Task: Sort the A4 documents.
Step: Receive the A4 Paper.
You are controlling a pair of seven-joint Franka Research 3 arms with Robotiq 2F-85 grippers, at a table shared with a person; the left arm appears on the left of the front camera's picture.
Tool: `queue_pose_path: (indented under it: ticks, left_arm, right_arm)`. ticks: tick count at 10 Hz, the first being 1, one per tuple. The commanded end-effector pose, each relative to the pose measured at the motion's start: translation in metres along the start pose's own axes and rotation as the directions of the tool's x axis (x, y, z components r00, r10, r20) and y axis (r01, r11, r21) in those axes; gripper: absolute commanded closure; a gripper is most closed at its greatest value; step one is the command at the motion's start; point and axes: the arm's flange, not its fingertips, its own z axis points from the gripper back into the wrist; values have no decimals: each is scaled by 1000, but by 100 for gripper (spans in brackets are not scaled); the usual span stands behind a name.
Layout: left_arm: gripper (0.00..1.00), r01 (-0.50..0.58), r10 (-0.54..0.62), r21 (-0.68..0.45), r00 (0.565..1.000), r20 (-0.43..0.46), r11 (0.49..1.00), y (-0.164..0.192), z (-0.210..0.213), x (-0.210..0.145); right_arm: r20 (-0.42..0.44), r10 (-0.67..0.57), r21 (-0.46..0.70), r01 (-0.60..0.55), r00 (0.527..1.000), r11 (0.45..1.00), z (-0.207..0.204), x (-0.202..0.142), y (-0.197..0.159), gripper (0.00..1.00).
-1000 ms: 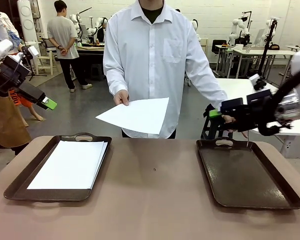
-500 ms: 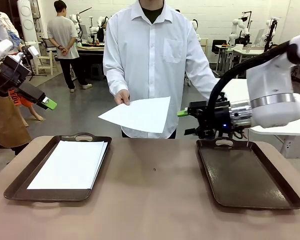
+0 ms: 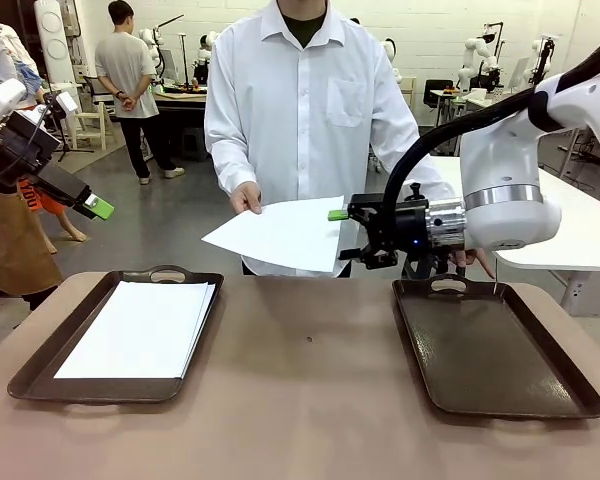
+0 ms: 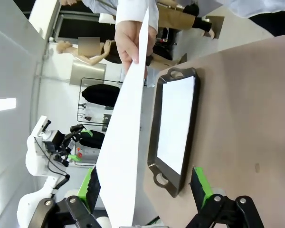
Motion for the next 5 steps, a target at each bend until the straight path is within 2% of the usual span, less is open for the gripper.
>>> queue_pose_path:
  ticks: [1,4,5]
  left_arm:
    - [1,13,-13,-2,1000,0,1000,1,1,-1]
    - [1,13,-13,-2,1000,0,1000,1,1,-1]
    - [1,13,-13,-2,1000,0,1000,1,1,-1]
  right_arm:
    - [20,-64,49,63,998,997,-20,6,-3,0]
    - [10,-80,86,79,997,993,-31,4,-2,0]
    - [36,-67,99,63,997,993,-31,3,-2,7]
